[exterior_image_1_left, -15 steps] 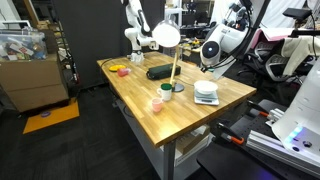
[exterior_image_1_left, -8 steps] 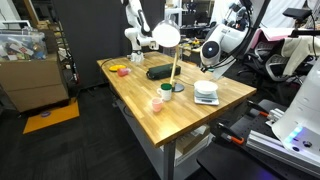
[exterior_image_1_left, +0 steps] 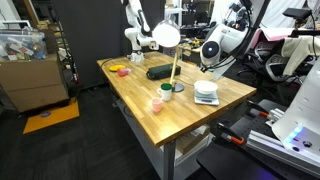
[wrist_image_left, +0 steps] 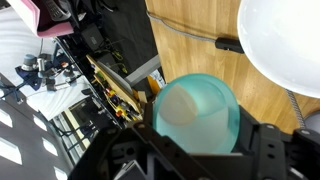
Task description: Pour the contents of the cup into the bowl
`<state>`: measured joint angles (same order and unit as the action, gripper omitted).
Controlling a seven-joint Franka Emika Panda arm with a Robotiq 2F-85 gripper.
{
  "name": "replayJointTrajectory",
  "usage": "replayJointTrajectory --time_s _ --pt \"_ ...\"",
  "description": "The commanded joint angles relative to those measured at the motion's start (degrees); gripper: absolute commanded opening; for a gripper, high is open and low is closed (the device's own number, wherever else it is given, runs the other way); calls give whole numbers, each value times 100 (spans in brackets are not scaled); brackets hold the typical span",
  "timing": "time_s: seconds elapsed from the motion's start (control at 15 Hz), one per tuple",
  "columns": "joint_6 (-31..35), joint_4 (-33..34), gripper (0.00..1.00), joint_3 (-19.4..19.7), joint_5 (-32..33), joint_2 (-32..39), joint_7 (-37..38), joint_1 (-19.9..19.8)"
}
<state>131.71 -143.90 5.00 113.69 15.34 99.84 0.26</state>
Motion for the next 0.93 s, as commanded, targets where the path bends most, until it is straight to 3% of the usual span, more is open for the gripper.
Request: replayJointTrajectory --time_s 0.0,0.53,0.87 --pt "-32 -9 52 -257 -2 -24 43 -256" --pt "264 -105 52 -373 -56 -86 1196 -463" --pt "-109 -200 52 -457 -37 5 1403 -342"
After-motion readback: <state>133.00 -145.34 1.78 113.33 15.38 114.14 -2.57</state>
